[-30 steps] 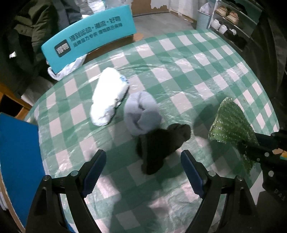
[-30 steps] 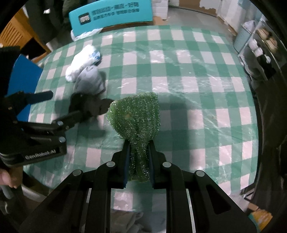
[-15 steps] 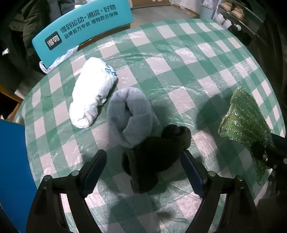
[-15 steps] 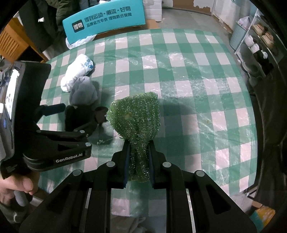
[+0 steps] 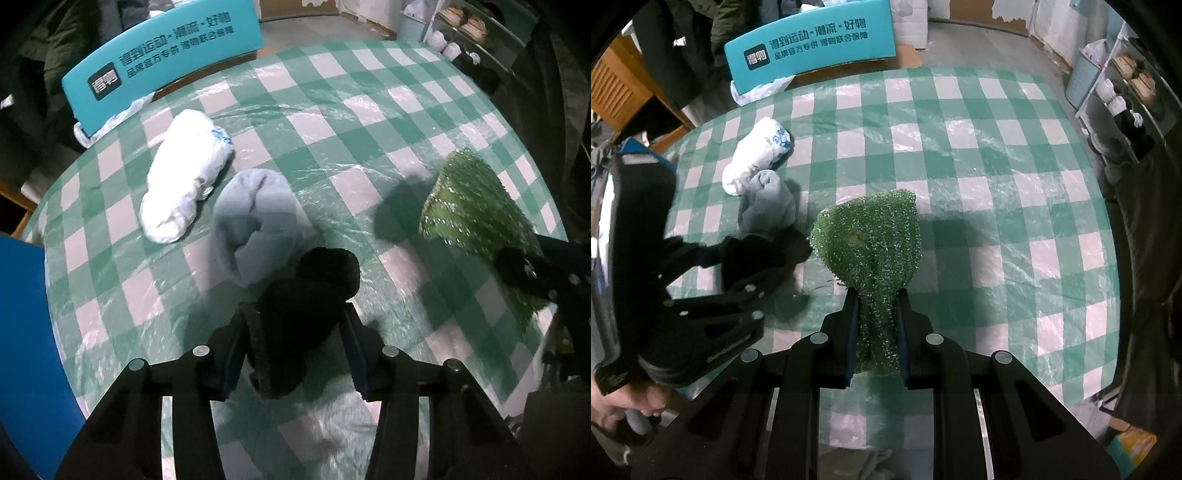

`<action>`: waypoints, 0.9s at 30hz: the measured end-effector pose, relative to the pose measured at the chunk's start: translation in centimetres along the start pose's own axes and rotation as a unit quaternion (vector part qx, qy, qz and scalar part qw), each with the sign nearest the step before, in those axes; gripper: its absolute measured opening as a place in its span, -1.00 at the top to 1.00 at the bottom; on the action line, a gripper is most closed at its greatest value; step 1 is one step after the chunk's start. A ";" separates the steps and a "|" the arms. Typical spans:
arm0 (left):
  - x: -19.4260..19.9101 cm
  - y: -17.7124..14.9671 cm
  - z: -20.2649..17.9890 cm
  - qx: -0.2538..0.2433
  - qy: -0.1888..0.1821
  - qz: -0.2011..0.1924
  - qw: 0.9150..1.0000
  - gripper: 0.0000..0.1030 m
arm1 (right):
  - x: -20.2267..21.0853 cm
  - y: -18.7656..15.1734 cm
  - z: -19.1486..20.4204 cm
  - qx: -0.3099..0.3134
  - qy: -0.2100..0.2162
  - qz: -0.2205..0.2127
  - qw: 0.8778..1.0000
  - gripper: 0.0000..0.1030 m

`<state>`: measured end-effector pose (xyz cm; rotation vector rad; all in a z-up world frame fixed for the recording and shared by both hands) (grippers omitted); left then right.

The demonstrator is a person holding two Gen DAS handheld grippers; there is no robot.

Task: Organize soft objects
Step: 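Lift the black sock with the left gripper while the right gripper lifts the green scrubber, then carry the black sock over the box with the left gripper while the right gripper carries the scrubber there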

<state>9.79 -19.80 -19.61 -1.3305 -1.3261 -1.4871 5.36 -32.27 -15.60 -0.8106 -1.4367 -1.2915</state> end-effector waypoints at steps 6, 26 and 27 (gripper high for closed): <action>1.4 -0.7 1.3 0.010 -0.007 -0.002 1.000 0.05 | 0.4 0.3 0.6 0.004 0.001 -0.006 1.000 0.69; 10.2 -1.3 6.4 0.028 0.029 -0.074 0.996 0.05 | 4.2 2.4 4.6 0.037 0.002 -0.053 0.998 0.69; 10.5 -1.3 6.5 0.028 0.031 -0.077 0.996 0.05 | 4.4 2.5 4.9 0.039 0.002 -0.055 0.998 0.69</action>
Point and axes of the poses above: each gripper's, at about its wrist camera, not at the fingertips, and x roughly against the way its jaws point, z to its left, y to its top, the point moved 3 cm from there along -x, roughly the way its jaws point, and after that the axes turned 13 degrees about x, right-handed, at the moved point
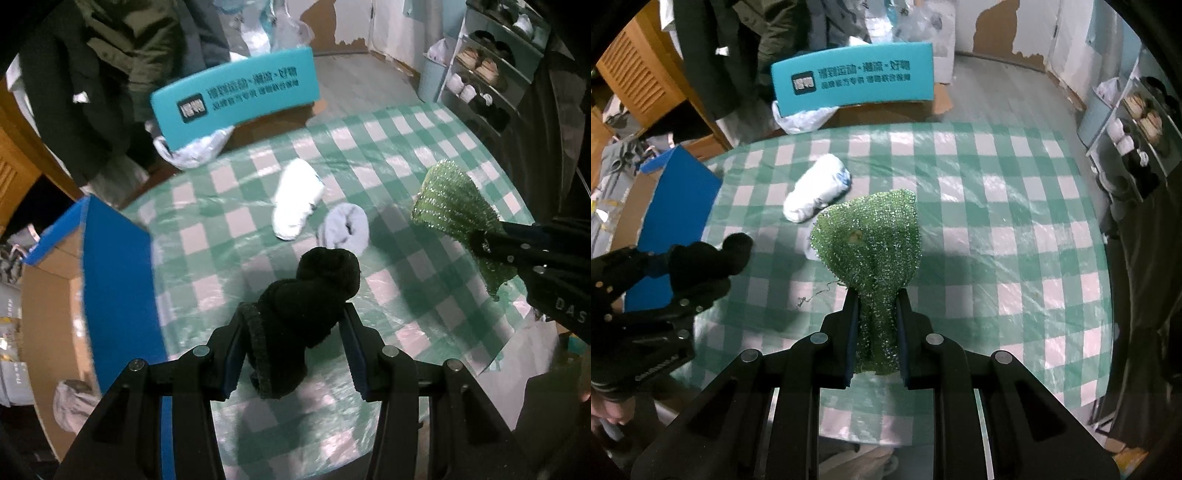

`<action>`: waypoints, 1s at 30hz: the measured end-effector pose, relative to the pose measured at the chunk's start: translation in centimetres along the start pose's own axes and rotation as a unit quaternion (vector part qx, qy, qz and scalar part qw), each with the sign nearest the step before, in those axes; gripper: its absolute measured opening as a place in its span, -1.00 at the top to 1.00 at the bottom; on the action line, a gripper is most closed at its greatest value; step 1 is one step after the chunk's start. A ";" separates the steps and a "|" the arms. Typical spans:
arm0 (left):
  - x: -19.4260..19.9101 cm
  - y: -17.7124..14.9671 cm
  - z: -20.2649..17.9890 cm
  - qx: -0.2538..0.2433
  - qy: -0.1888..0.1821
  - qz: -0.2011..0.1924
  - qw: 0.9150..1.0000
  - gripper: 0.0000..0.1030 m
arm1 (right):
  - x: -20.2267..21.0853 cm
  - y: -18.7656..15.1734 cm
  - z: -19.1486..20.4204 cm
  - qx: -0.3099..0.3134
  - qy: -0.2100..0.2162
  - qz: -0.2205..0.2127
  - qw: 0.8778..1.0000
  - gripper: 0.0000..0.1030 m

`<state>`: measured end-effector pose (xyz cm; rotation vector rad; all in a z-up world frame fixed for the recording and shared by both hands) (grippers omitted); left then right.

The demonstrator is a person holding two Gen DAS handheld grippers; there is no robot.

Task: Organize soft objects
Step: 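Carry the black sock over the box with the left gripper while the right gripper carries the scrubber there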

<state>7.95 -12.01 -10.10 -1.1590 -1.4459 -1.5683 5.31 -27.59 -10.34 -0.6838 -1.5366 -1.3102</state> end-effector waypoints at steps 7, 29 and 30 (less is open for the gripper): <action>3.4 0.4 2.4 0.001 0.020 -0.035 0.999 0.05 | 0.9 1.3 1.9 0.016 0.002 -0.013 1.000 0.69; 8.0 -1.0 8.1 0.044 0.031 -0.084 0.995 0.05 | 4.3 5.1 10.6 0.087 0.029 -0.059 0.994 0.69; 8.1 -1.1 8.4 0.046 0.032 -0.086 0.995 0.05 | 4.3 5.3 11.1 0.091 0.031 -0.059 0.994 0.69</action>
Point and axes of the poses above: each gripper's, at about its wrist camera, not at the fingertips, and x roughly against the way its jaws point, z to its left, y to its top, the point moved 3 cm from there along -x, roughly the way its jaws point, and after that the axes turned 13 degrees about x, right-handed, at the moved point
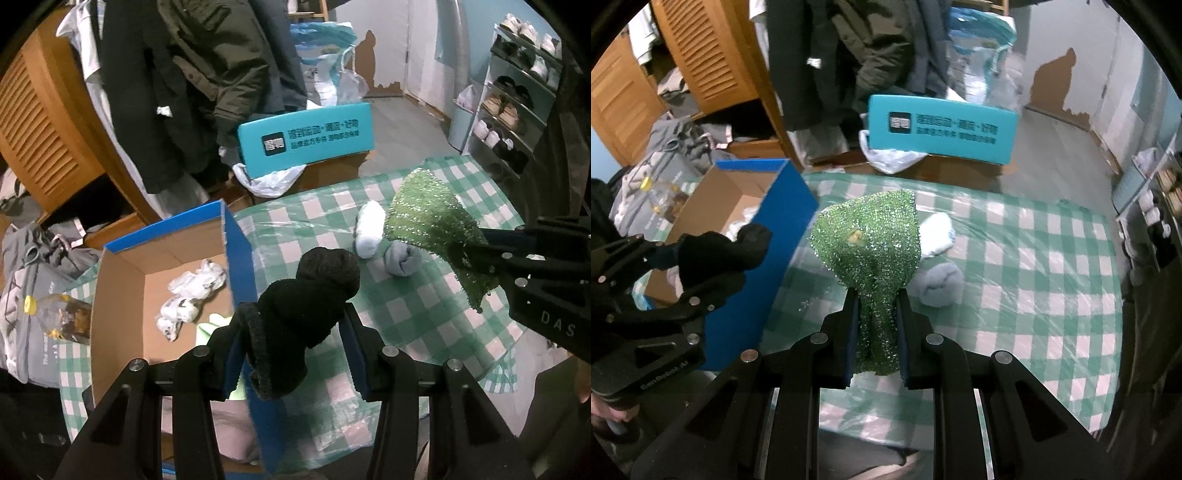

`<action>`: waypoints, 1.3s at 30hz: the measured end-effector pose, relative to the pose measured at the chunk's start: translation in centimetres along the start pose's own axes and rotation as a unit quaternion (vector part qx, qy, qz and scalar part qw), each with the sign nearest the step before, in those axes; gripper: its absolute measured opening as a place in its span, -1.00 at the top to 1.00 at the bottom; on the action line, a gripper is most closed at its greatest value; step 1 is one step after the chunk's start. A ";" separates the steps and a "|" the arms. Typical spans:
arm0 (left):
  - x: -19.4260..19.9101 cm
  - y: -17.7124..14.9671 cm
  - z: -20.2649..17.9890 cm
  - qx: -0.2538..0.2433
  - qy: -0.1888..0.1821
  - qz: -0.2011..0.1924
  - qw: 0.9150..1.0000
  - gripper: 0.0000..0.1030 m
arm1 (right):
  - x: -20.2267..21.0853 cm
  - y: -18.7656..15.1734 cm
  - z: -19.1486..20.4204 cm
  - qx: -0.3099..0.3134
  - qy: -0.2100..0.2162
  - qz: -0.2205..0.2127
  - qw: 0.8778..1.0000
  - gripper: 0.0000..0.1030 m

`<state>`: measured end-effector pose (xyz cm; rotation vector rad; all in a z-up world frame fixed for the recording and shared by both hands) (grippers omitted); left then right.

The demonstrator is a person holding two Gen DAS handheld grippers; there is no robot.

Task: Organize soft objects
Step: 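Carry the black sock over the box with the left gripper while the right gripper carries the scrubber there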

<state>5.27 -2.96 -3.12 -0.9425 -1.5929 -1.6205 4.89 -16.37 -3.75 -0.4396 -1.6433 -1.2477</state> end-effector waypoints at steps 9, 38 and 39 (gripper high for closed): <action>0.1 -0.5 3.1 0.023 0.009 0.002 1.000 0.05 | -0.6 2.0 3.1 0.025 0.013 -0.001 1.000 0.69; -0.5 -1.8 15.1 0.125 0.039 0.011 0.991 0.05 | -4.9 7.7 13.5 0.094 0.054 0.016 0.994 0.69; -0.5 -1.9 15.6 0.129 0.041 0.013 0.991 0.05 | -5.3 7.8 13.9 0.096 0.056 0.018 0.994 0.69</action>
Point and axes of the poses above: each gripper's, at about its wrist camera, not at the fingertips, and x roughly against the way its jaws point, z to its left, y to its top, the point moved 3 cm from there along -x, roughly the way its jaws point, and after that the axes turned 13 degrees about x, right-handed, at the moved point
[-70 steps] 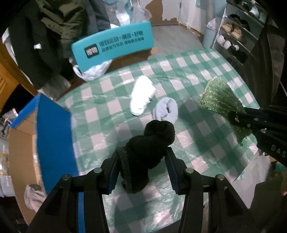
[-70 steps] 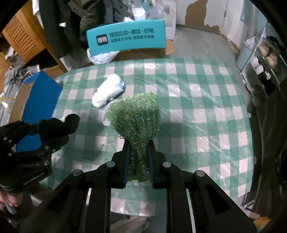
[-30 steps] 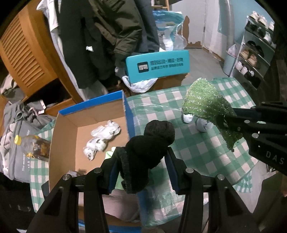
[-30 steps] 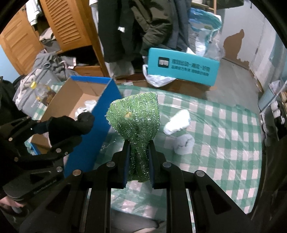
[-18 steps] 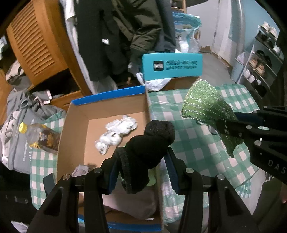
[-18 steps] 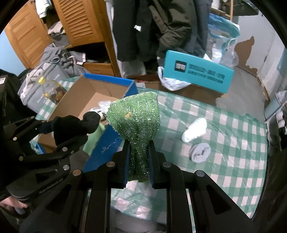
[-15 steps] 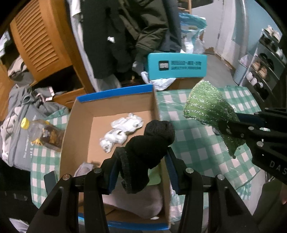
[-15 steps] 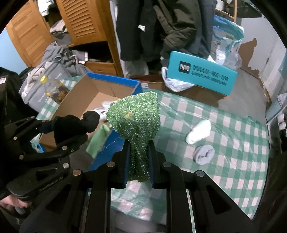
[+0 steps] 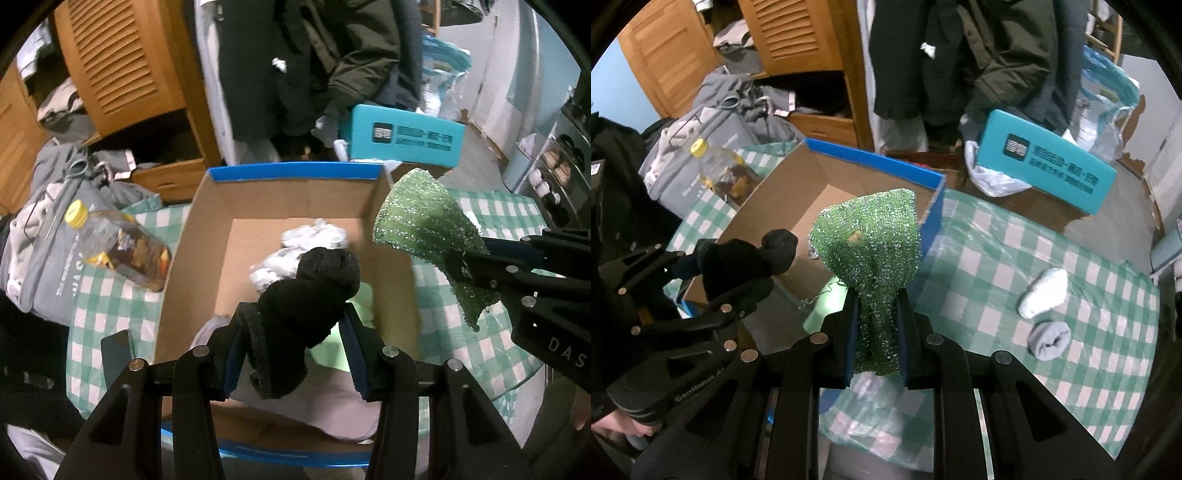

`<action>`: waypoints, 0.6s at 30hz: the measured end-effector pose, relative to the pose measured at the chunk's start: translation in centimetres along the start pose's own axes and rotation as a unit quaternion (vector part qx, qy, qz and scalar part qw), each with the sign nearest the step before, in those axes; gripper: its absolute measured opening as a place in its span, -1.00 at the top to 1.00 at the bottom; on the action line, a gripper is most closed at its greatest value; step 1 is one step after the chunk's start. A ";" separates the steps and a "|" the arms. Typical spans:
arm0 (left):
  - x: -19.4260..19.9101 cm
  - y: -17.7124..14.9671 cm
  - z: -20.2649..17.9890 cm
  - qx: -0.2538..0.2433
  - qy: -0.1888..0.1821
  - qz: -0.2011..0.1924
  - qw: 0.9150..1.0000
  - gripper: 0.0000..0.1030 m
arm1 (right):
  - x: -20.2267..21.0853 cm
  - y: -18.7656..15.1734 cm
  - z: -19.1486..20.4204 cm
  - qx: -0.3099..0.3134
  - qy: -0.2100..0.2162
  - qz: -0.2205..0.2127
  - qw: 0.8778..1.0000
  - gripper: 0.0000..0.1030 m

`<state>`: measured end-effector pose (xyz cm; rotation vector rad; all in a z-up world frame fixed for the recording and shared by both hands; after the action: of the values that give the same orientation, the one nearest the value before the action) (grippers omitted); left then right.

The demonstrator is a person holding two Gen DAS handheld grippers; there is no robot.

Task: Organize soft objects
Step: 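Carry the black sock over the box with the left gripper while the right gripper carries the scrubber there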

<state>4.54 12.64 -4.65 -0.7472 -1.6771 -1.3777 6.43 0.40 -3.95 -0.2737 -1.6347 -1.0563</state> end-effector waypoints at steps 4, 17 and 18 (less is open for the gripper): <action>-0.6 0.0 1.7 0.019 0.000 0.010 1.000 0.05 | -1.2 0.7 1.2 0.009 0.003 0.008 1.000 0.69; -2.3 -0.4 4.3 0.047 0.011 0.032 0.998 0.05 | -4.0 2.0 4.0 0.031 0.014 0.027 0.999 0.69; -2.2 -0.4 4.4 0.048 0.012 0.031 0.998 0.05 | -4.2 2.0 4.1 0.032 0.014 0.028 0.999 0.69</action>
<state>4.30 16.91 -7.03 -0.7199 -1.6747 -1.2498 6.53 6.03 -6.51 -0.2589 -1.6236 -0.9603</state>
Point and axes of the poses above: each gripper's, at about its wrist camera, not at the fingertips, and x roughly against the way its jaws point, z to its left, y to its top, the point moved 3 cm from there along -x, roughly the way its jaws point, and after that the axes turned 13 degrees about x, right-handed, at the moved point
